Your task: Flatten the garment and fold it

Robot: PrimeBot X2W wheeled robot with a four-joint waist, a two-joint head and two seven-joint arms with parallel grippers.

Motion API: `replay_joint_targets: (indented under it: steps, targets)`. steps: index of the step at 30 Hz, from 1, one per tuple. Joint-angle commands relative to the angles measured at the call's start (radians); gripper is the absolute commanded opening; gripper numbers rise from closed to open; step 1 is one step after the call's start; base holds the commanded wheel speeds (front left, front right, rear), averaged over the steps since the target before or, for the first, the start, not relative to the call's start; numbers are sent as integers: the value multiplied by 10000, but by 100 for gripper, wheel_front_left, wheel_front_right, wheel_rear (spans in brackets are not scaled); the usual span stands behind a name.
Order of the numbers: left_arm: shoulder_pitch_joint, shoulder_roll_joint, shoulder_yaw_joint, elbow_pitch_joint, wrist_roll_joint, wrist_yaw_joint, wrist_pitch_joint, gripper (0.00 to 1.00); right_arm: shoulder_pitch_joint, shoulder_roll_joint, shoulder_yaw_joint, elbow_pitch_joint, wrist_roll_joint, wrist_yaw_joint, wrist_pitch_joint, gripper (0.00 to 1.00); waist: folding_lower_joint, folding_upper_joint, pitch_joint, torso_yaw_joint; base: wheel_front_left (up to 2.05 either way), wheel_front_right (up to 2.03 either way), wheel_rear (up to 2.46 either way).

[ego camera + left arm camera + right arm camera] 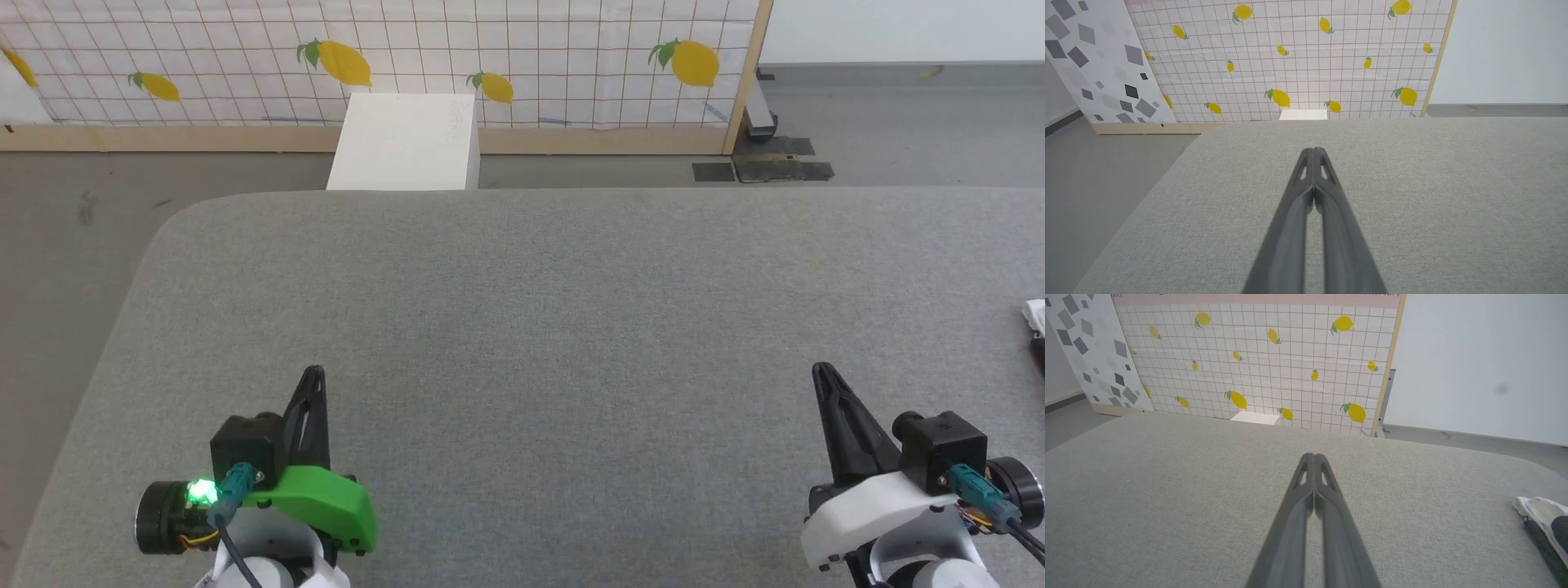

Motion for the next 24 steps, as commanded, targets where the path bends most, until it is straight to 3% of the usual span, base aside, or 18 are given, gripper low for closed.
replay_joint_targets:
  steps: [1, 24]
  targets:
    - [154, -34, 41, -71, 85, 45, 78, 0, -177, 27, 45, 25, -86, -14, 53, 0, 0, 0, -1, -1, 0, 0, 0]
    - [254, -41, 239, -398, 457, 76, 528, 0, -296, 34, 218, 37, -256, -17, 338, 0, 0, 0, -24, -20, 0, 0, 0]
